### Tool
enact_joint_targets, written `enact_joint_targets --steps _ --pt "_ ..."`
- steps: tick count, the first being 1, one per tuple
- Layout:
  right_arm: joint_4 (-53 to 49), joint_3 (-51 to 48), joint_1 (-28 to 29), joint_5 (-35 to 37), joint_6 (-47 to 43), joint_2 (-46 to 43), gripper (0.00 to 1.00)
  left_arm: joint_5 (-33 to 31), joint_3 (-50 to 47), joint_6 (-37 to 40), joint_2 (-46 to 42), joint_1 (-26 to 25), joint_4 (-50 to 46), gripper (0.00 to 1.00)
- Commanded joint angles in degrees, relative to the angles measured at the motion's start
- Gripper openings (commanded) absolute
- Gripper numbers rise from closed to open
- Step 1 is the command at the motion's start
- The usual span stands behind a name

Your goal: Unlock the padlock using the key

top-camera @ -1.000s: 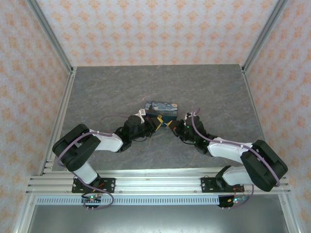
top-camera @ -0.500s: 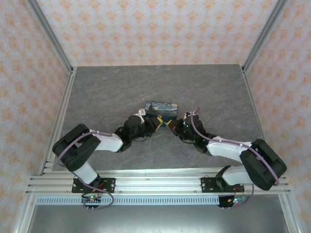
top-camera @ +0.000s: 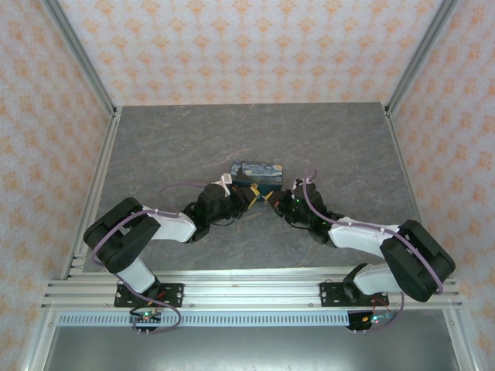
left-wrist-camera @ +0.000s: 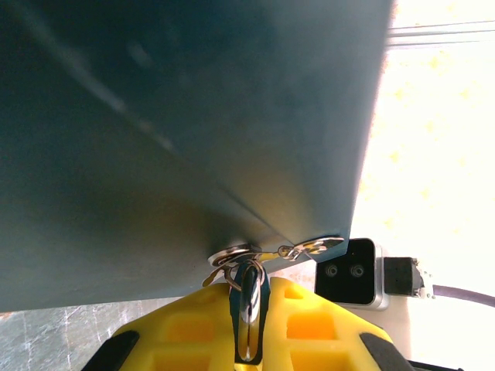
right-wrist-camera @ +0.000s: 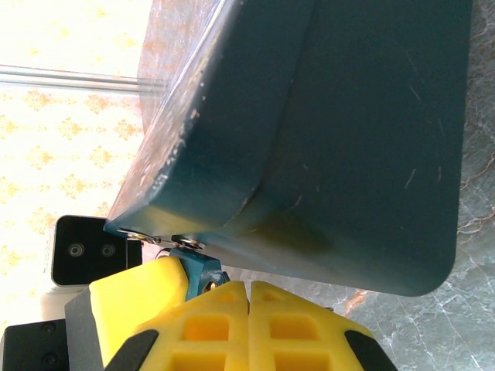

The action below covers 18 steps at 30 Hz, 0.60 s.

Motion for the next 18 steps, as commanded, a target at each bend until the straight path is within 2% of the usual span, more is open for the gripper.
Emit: enact_joint_targets --steps 1,18 --pt "1.21 1.15 0.28 0.09 -0.18 -2.55 0.0 0.0 1.36 0.84 -0.86 -0.95 1.37 0.0" --pt "2.1 1.12 0.28 -0.57 -0.23 -1.22 0.0 -0.23 1.88 0.14 -1.23 -1.2 1.4 0.0"
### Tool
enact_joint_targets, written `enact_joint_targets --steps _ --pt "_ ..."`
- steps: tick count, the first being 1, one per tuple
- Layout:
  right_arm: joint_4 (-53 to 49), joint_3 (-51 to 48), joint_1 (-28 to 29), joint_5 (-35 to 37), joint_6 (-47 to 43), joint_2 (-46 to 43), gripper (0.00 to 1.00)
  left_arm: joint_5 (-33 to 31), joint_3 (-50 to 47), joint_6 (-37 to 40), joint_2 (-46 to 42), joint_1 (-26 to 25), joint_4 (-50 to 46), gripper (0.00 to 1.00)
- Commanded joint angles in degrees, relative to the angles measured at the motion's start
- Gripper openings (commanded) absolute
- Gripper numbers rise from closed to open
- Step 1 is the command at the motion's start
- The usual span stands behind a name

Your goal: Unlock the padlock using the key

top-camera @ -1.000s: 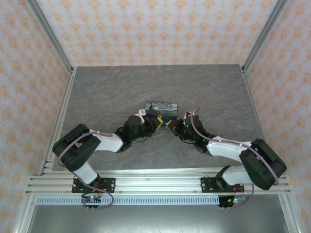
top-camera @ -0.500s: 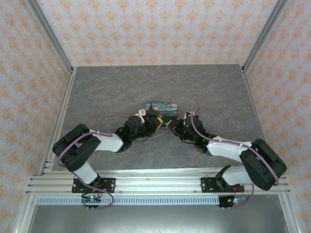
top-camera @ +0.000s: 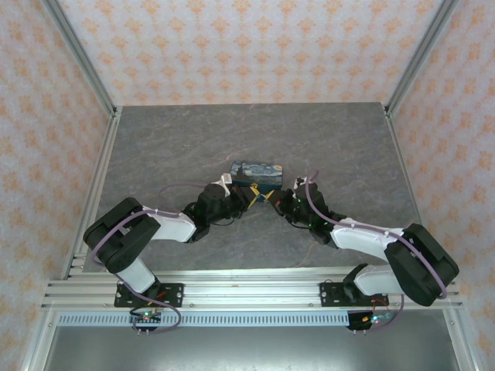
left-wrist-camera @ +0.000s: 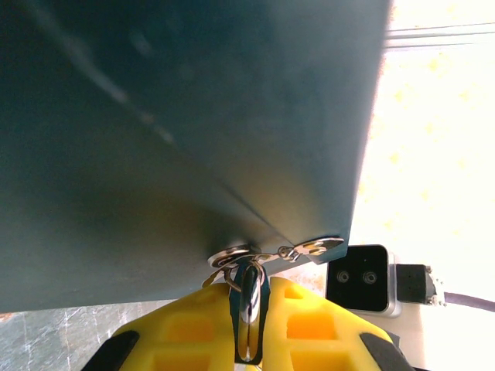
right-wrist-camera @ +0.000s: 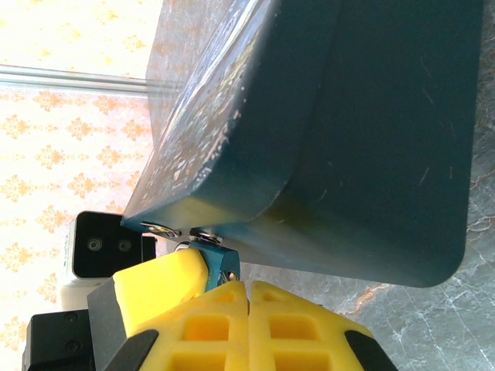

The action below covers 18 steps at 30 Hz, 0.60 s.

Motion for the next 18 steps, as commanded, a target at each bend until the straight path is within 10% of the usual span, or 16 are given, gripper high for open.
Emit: enact_joint_targets --steps 1,18 --pt "3.48 0.97 0.28 -0.68 -0.04 0.97 0.0 0.08 1.95 0.09 -1.23 -1.14 1.52 0.0" --pt "3.35 0.96 0.28 -0.78 0.17 -0.17 0.0 -0.12 2.04 0.3 -1.12 -1.36 1.09 0.0"
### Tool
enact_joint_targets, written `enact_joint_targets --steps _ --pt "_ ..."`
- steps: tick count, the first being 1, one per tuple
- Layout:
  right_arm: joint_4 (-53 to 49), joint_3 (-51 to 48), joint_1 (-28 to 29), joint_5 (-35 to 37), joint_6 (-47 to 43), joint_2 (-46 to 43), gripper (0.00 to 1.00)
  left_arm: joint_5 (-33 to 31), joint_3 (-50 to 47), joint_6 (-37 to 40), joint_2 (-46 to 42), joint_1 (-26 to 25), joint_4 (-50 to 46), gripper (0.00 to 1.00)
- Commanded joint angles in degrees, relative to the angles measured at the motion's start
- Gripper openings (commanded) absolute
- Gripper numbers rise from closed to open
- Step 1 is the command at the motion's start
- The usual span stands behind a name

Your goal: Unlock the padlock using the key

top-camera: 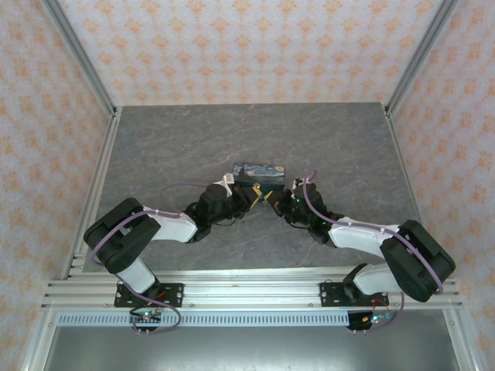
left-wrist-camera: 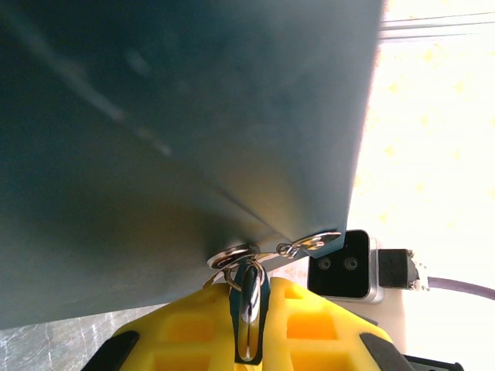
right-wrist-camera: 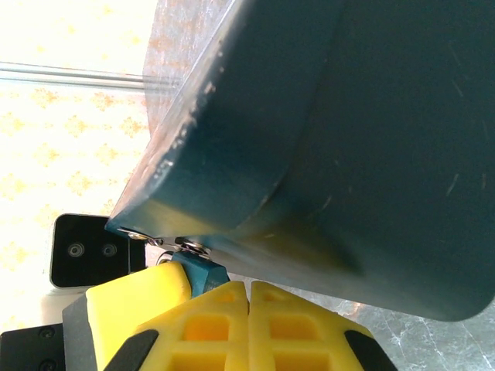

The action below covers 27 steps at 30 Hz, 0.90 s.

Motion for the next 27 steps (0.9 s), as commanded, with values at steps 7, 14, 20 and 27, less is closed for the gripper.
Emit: enact_joint_targets --steps 7,14,20,27 --pt "-5.21 0.59 0.28 1.96 -2.83 -3.76 0.0 -3.1 -0.04 0.45 -1.48 -0.29 -1.65 0.0" --pt "-9.1 -0.79 0.28 2.52 -4.61 -5.5 0.0 -3.35 -0.11 0.36 -1.9 0.17 -3.69 0.0" --pt "-10.06 0.09 0.28 2.01 -5.59 -5.87 0.0 -3.05 0.33 0.01 -1.96 0.26 -3.97 0.0" --pt "-8.68 1.48 0.28 0.51 -5.53 -3.59 0.0 -3.04 0.88 -0.25 -1.87 0.24 -3.71 0.0"
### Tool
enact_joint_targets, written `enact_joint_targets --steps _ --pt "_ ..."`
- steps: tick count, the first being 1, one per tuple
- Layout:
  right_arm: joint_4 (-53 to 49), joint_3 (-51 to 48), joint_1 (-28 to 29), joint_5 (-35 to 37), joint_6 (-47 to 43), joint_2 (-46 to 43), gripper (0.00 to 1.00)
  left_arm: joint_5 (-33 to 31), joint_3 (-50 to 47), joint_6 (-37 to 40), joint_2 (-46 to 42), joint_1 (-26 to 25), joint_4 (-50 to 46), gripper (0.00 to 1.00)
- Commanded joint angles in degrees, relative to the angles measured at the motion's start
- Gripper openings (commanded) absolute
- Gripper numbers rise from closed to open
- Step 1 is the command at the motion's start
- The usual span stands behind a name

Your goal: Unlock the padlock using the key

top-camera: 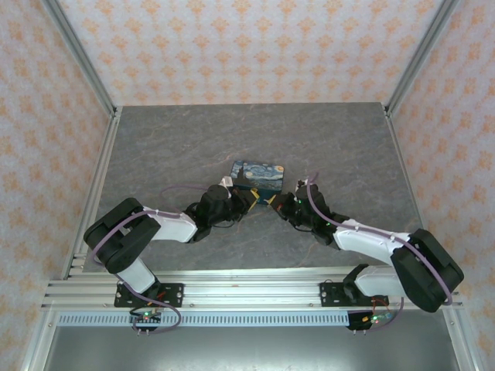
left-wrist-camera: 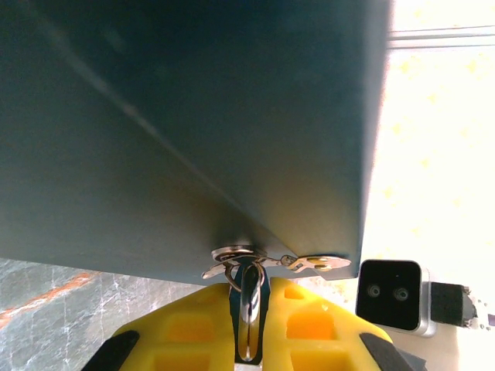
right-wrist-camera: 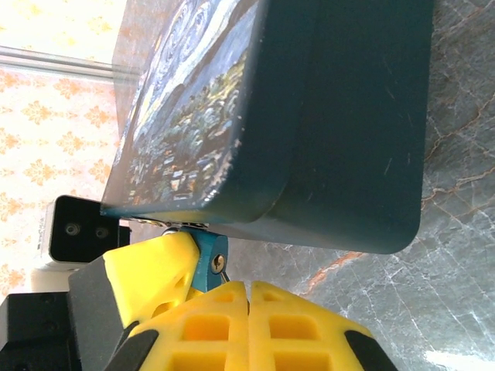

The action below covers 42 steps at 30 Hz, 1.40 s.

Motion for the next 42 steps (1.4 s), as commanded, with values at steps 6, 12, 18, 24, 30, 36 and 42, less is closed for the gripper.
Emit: enact_joint_targets --steps 6,12,18,24,30,36,42 --pt "1.52 2.42 0.28 -1.12 -0.68 2.43 0.0 -1.36 0.88 -0.17 -2.0 0.22 1.07 0.0" --pt "2.73 3.25 0.28 -1.56 -0.16 3.43 0.0 -1.28 0.62 -0.12 -2.13 0.26 1.21 0.0" --pt "2.87 3.97 0.28 -1.67 -0.24 4.05 0.0 -1.33 0.45 -0.12 -2.22 0.22 1.4 0.0" --pt "3.85 3.76 0.28 -2.0 0.19 4.8 0.0 -1.35 0.44 -0.12 -2.44 0.22 1.39 0.0" --pt "4.49 3.66 0.28 -1.91 0.45 5.22 0.0 -1.29 0.61 -0.21 -2.36 0.22 1.48 0.0" --pt "5.01 3.85 0.28 -2.0 0.73 5.6 0.0 -1.19 0.68 -0.23 -2.35 0.22 1.54 0.0" --pt "6.07 3.69 0.28 -1.66 0.81 5.53 0.0 -0.79 0.7 -0.38 -2.2 0.22 1.99 0.0"
